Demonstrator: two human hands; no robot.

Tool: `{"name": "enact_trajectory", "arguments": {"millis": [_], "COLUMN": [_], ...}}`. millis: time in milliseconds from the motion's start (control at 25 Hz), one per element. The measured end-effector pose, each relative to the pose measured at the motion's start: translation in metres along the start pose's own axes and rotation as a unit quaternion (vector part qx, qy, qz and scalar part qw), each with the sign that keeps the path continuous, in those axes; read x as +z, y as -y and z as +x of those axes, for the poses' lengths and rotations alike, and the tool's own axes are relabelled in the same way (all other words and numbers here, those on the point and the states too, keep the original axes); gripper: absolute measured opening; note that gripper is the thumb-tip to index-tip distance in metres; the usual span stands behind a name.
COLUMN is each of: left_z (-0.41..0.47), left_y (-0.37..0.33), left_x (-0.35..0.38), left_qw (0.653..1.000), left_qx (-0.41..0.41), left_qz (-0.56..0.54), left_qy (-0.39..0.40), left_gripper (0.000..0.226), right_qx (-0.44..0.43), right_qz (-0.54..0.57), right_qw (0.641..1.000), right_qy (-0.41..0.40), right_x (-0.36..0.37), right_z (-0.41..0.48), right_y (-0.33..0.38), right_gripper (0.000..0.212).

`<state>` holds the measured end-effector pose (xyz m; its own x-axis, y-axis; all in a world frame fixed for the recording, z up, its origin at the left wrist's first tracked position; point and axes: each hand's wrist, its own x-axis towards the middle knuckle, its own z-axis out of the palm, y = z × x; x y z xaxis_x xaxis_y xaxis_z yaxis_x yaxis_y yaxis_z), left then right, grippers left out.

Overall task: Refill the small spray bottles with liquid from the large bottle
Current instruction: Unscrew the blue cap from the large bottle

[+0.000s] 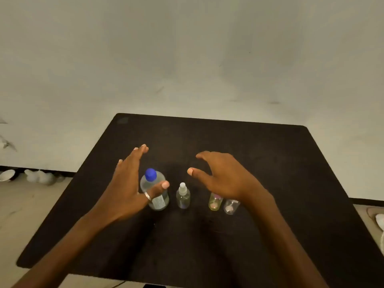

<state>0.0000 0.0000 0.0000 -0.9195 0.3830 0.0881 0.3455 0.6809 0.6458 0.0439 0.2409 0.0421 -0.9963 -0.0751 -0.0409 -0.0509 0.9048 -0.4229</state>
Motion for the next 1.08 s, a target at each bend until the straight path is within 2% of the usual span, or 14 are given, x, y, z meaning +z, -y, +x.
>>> {"name": "enact_trajectory", "arguments": {"millis": [80, 320, 560, 760, 960, 1080], "left_z": [-0.006, -0.021, -0.024, -0.02, -0.012, -0.008], "left_y": [0.017, 0.046, 0.056, 0.058, 0.051, 0.05], "left_x": [0.02, 0.057, 0.067, 0.072, 0.074, 0.073], "left_qw": [0.997, 0.987, 0.982, 0.977, 0.969, 0.973], "left_qx": [0.014, 0.017, 0.028, 0.029, 0.035, 0.028], "left_qz": [-0.064, -0.134, -0.162, -0.169, -0.174, -0.124], "left_qy": [-0.038, -0.086, -0.095, -0.126, -0.172, -0.195], "left_gripper": [0.117, 0.112, 0.104, 0.099, 0.072, 0.051], "right_qx": [-0.029, -0.085, -0.109, -0.113, -0.092, -0.079], "right_qz": [0.006, 0.017, 0.019, 0.0, -0.036, -0.053], "right_qw": [0.999, 0.989, 0.984, 0.982, 0.985, 0.986], "right_qy": [-0.033, -0.118, -0.138, -0.15, -0.141, -0.135], "right_x": [0.015, 0.038, 0.044, 0.045, 0.057, 0.064], "right_z": [0.002, -0.012, -0.03, -0.026, -0.006, 0.007], "right_y": [-0.011, -0.003, 0.028, 0.063, 0.076, 0.08], "right_gripper": [0.062, 0.054, 0.03, 0.026, 0.041, 0.044]}}
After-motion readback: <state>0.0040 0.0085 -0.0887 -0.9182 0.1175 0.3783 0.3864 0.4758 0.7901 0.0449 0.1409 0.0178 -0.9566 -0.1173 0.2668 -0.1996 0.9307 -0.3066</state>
